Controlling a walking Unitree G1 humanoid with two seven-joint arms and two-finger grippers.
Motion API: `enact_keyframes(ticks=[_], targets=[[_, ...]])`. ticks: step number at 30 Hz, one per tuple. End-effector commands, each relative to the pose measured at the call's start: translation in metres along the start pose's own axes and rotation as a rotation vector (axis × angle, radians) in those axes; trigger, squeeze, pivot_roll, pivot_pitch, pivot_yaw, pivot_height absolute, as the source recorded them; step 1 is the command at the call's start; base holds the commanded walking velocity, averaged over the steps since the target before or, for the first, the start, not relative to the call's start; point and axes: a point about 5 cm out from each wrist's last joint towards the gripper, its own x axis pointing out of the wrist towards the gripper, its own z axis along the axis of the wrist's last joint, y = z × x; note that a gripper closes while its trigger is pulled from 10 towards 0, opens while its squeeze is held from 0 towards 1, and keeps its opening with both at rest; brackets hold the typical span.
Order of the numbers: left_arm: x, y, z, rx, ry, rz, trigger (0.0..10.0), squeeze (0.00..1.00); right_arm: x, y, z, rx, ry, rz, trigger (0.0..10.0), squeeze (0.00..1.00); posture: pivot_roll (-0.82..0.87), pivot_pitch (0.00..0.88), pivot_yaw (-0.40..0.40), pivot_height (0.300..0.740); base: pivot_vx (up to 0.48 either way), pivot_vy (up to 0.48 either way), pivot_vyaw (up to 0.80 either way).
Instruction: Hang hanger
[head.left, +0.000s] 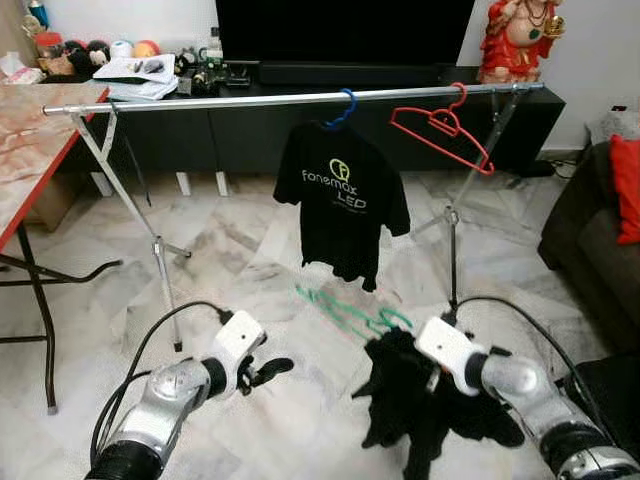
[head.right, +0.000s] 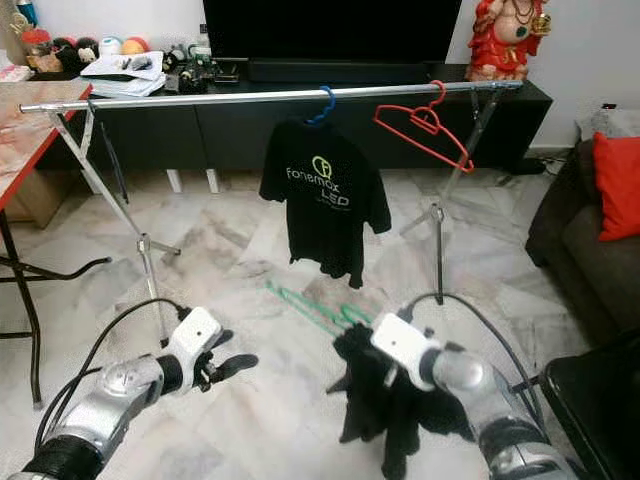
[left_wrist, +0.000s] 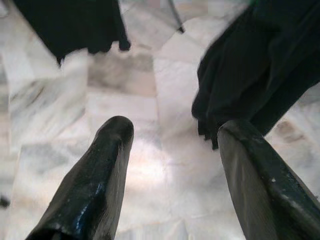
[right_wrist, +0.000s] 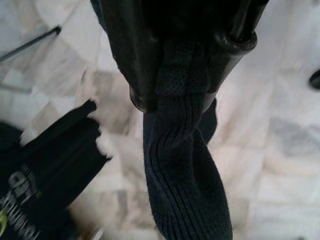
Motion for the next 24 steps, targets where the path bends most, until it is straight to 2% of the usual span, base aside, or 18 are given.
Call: enact_keyframes(ticks=[1,2,4,8,9,15,21,24], targets=[[0.002,-0.004,-0.006,0.007,0.016,-0.003,10.0,0.00,0.001,-0.014,0.020,-0.008,-0.070,-0.054,0.0,0.00,-0.02,0.088,-0.024,0.740,0.000,0.000,0.00],[0.002,-0.004,-0.006,0.007,0.016,-0.003,10.0,0.00,0.001,-0.014,0.020,-0.008,-0.070,-0.054,0.0,0.00,-0.02,0.088,-0.024,0.740,0.000,0.000,0.00],[0.007,-0.015,-0.013,0.079,0.047,-0.037,10.0,0.00,0.000,-0.020,0.040,-0.025,-0.138,-0.060,0.0,0.00,-0.02,0.088,-0.025,0.740,0.000,0.000,0.00],[0.010,-0.019,-0.015,0.089,0.045,-0.041,10.0,0.00,-0.001,-0.021,0.050,-0.041,-0.175,-0.051,0.0,0.00,-0.03,0.089,-0.028,0.740,0.000,0.000,0.00],[0.014,-0.023,-0.014,0.114,0.039,-0.037,10.0,0.00,-0.003,-0.020,0.061,-0.054,-0.214,-0.036,0.0,0.00,-0.04,0.087,-0.032,0.740,0.000,0.000,0.00],[0.024,-0.036,-0.014,0.189,0.034,-0.058,10.0,0.00,-0.011,-0.006,0.092,-0.108,-0.296,0.020,0.0,0.00,-0.05,0.083,-0.034,0.740,0.000,0.000,0.00],[0.028,-0.037,-0.013,0.207,0.036,-0.025,10.0,0.00,-0.017,0.005,0.108,-0.130,-0.335,0.049,0.0,0.00,-0.05,0.078,-0.033,0.740,0.000,0.000,0.00],[0.030,-0.041,-0.016,0.245,0.058,-0.033,10.0,0.00,-0.022,0.008,0.116,-0.133,-0.350,0.046,0.0,0.00,-0.06,0.074,-0.033,0.740,0.000,0.000,0.00]])
